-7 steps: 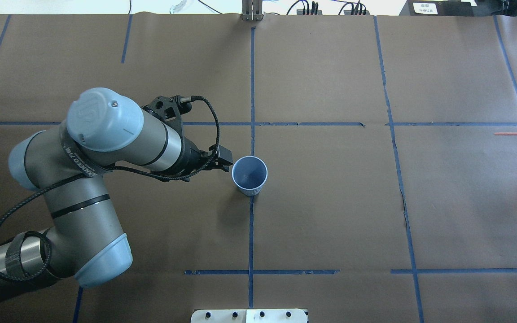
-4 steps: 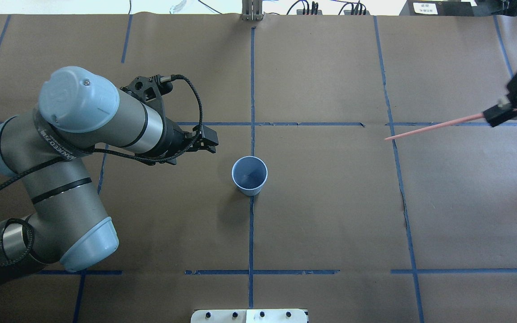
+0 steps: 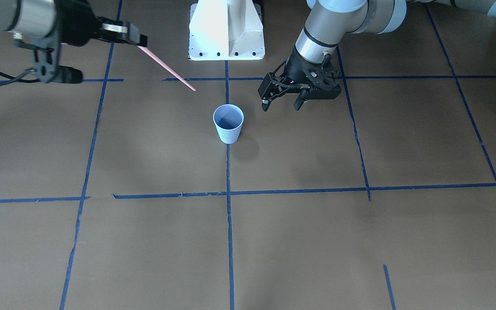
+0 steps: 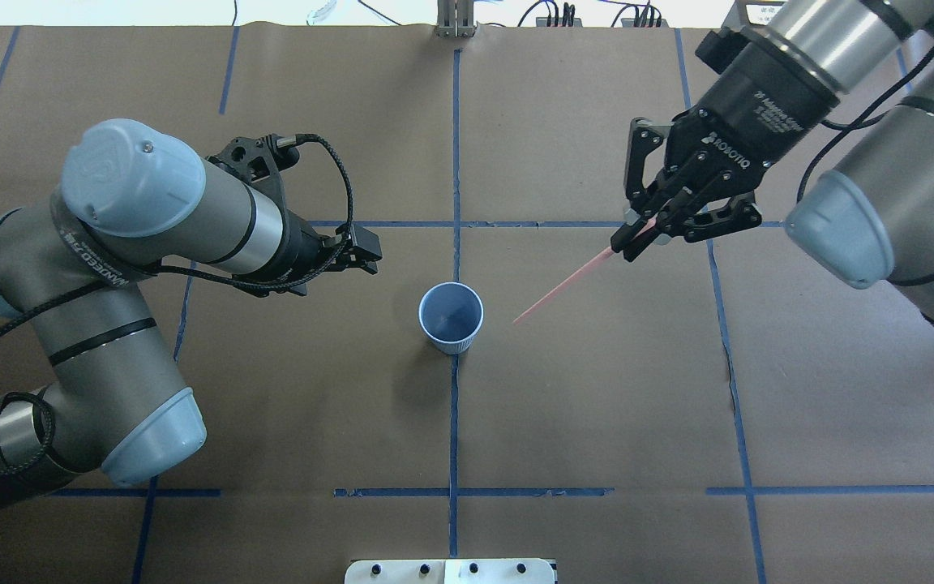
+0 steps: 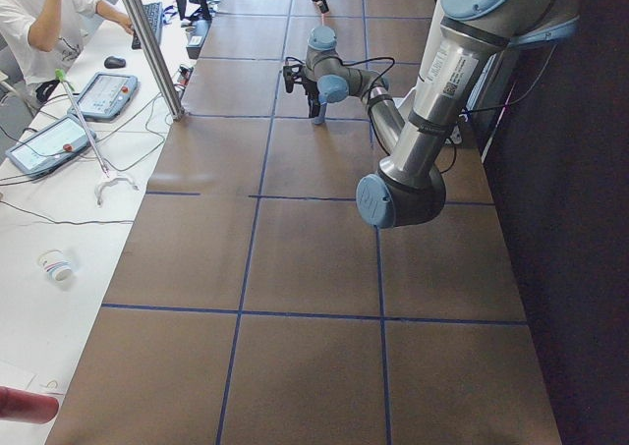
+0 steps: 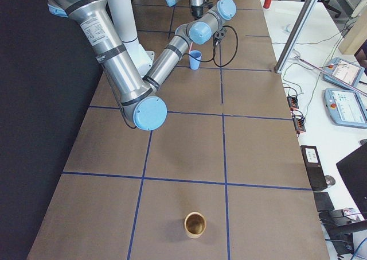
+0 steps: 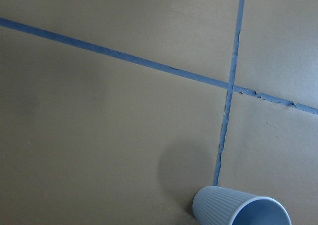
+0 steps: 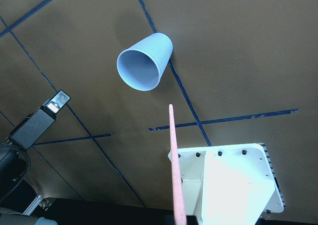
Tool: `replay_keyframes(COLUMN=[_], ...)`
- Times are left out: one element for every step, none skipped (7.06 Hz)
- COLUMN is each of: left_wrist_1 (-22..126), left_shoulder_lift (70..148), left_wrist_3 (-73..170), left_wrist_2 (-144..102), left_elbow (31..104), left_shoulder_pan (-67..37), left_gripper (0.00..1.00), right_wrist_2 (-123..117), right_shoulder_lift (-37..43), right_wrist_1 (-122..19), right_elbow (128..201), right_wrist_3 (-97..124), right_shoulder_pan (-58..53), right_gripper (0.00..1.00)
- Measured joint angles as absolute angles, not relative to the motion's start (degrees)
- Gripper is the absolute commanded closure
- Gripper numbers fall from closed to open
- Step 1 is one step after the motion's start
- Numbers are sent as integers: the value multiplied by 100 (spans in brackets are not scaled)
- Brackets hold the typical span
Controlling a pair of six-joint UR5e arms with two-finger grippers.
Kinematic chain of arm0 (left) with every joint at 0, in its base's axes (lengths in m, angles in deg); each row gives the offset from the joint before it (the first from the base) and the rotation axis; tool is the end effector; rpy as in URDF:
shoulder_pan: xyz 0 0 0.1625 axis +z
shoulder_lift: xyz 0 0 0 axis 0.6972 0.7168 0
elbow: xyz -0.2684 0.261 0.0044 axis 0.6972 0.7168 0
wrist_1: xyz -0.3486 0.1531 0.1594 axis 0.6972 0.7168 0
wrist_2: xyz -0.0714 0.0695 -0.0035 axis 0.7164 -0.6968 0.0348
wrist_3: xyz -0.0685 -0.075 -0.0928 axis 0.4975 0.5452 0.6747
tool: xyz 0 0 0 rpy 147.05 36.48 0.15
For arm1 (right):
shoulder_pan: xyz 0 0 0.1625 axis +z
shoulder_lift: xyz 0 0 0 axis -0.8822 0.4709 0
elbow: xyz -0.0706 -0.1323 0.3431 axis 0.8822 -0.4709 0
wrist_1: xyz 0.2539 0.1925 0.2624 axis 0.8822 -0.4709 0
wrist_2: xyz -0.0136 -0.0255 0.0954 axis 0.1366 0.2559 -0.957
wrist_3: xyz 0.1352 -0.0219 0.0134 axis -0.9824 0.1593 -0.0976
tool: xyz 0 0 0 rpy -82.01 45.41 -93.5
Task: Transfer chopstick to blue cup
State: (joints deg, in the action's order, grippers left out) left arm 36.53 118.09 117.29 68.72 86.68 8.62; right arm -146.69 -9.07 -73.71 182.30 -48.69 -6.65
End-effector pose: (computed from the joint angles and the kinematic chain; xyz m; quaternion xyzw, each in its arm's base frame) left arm 0.4380 -0.4163 0.1763 0.0248 0.5113 -0.1276 0.8495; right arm -0.3012 -0.4336 0.1167 -0.3136 -0.5635 0.0535 0.7624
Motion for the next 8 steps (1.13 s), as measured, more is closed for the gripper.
replay_keyframes(left_wrist_1=[3653, 3653, 3655, 3659, 3661, 3659, 3658, 3660], left_shoulder_lift=[11794, 11786, 11785, 11786, 11788, 11789, 11787, 11784], left_wrist_3=[11741, 11746, 11752, 11762, 11767, 11767, 11764, 11760], left_wrist_2=[6872, 6872, 6872, 6872, 6872, 6872, 6872, 6872], left_elbow=[8678, 8678, 8677, 8678, 8680, 8681, 8681, 8681], left_shoulder_pan=[861, 862, 869, 874, 877, 881, 882, 881], left_gripper=[0, 0, 0, 0, 0, 0, 0, 0], right_wrist_2=[-14273, -13912, -13669, -13500, -13424, -13391, -13343, -13150], right_shoulder_lift=[-1221, -1472, -1632, -1706, -1734, -1749, -1753, -1762], right_wrist_1=[-7347, -7337, -7331, -7328, -7258, -6920, -6267, -5583], right_elbow=[18070, 17920, 17792, 17720, 17625, 17380, 17001, 16651], right_wrist_3=[-5099, -5228, -5284, -5308, -5319, -5418, -5705, -6082], right_shoulder_pan=[-891, -1060, -1171, -1250, -1294, -1354, -1474, -1666], right_gripper=[100, 100, 100, 100, 98, 95, 58, 1])
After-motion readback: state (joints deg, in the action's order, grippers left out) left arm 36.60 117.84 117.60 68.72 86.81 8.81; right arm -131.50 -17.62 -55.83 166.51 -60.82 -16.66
